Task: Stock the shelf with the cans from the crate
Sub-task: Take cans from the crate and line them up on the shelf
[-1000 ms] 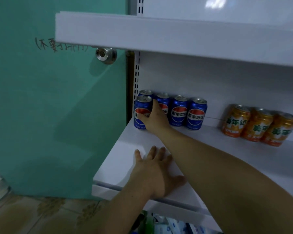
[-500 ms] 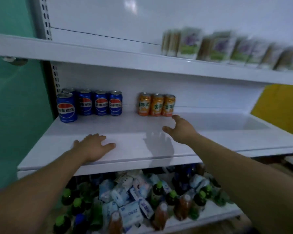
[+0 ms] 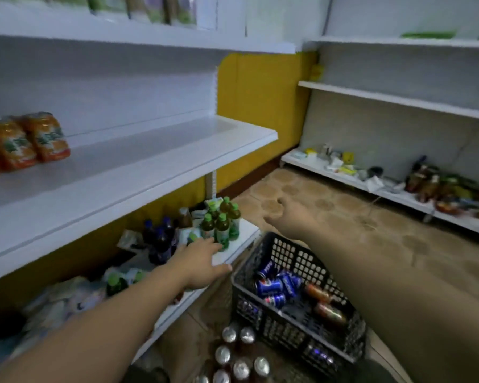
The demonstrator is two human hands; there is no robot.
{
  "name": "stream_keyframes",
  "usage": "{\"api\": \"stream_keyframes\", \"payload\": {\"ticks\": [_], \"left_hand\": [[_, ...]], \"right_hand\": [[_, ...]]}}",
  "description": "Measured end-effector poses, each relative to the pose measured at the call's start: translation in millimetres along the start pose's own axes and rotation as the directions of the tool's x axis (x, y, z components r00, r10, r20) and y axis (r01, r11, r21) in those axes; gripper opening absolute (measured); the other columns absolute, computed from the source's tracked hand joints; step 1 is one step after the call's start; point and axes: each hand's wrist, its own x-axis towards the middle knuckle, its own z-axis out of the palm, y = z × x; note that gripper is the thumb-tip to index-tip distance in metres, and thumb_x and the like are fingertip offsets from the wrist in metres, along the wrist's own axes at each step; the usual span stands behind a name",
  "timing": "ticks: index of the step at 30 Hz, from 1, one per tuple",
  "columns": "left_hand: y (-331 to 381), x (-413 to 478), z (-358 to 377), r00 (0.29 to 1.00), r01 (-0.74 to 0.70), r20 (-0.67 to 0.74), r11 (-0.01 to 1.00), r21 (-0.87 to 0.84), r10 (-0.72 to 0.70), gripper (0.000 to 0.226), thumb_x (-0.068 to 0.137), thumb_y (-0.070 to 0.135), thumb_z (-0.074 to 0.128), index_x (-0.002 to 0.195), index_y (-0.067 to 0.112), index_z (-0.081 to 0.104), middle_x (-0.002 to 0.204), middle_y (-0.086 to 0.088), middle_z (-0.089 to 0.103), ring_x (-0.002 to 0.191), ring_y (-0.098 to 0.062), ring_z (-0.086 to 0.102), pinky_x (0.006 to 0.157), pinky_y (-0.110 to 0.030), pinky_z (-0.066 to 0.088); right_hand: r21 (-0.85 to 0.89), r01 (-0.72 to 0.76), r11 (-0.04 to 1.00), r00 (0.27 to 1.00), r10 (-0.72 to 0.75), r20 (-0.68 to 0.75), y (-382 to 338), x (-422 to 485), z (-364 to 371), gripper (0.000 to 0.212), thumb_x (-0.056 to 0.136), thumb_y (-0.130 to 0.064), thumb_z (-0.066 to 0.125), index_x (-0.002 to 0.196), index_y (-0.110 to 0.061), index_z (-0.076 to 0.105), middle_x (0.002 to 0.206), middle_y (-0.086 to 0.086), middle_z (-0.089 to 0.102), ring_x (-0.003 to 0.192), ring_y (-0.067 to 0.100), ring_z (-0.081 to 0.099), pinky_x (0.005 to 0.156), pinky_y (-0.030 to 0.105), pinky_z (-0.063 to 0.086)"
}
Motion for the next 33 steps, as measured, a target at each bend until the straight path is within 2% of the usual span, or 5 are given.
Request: {"api": "stream_keyframes", "payload": {"ticks": [12, 15, 17, 25, 33], "left_hand": [[74, 153, 133, 0.959, -0.152, 0.244, 0.988, 0.004, 0.146, 0.072, 0.09, 0.061, 0.046, 0.15, 0.026, 0.027, 0.158, -0.001, 0.023, 0.146, -0.021, 0.016, 0.118, -0.04, 0.017], [64, 196, 171, 0.953, -0.119, 0.283, 0.993, 0.018, 0.109, 0.077, 0.087, 0.066, 0.044, 0.15, 0.025, 0.026, 0.16, -0.001, 0.02, 0.147, -0.022, 0.014, 0.119, -0.043, 0.015], [54, 223, 194, 0.956, -0.115, 0.278, 0.991, 0.06, 0.094, 0.078, 0.087, 0.068, 0.042, 0.151, 0.026, 0.024, 0.16, 0.0, 0.016, 0.147, -0.022, 0.009, 0.119, -0.047, 0.012], [1, 321, 261, 0.971, -0.16, 0.204, 0.973, 0.168, 0.124, 0.09, 0.08, 0.077, 0.024, 0.153, 0.03, 0.004, 0.161, 0.001, -0.012, 0.146, -0.017, -0.018, 0.116, -0.043, -0.009], [-19, 340, 301, 0.976, -0.204, 0.117, 0.963, 0.174, 0.185, 0.092, 0.073, 0.08, 0.006, 0.152, 0.033, 0.003, 0.161, 0.003, -0.011, 0.136, -0.014, -0.036, 0.115, -0.042, -0.014]], "right_hand": [[0.021, -0.427, 0.904, 0.895, 0.42, 0.149, 213, 42, 73, 0.071, 0.092, -0.049, 0.055, 0.148, -0.014, 0.03, 0.146, 0.01, 0.044, 0.123, 0.027, 0.05, 0.099, 0.036, 0.044], [0.026, -0.468, 0.883, 0.863, 0.451, 0.225, 246, 71, 111, 0.06, 0.093, -0.045, 0.058, 0.141, -0.015, 0.038, 0.133, 0.01, 0.052, 0.104, 0.021, 0.054, 0.088, 0.032, 0.045], [0.055, -0.494, 0.868, 0.844, 0.463, 0.272, 263, 93, 140, 0.06, 0.091, -0.045, 0.059, 0.14, -0.019, 0.038, 0.129, 0.007, 0.053, 0.096, 0.016, 0.053, 0.083, 0.031, 0.046], [0.056, -0.497, 0.866, 0.802, 0.434, 0.41, 303, 194, 251, 0.069, 0.092, -0.049, 0.055, 0.149, -0.022, 0.027, 0.147, 0.011, 0.041, 0.123, 0.026, 0.05, 0.101, 0.039, 0.045], [0.141, -0.613, 0.777, 0.748, 0.513, 0.422, 323, 251, 343, 0.079, 0.092, -0.048, 0.056, 0.152, -0.013, 0.018, 0.145, 0.015, 0.042, 0.11, 0.029, 0.057, 0.079, 0.033, 0.046]]}}
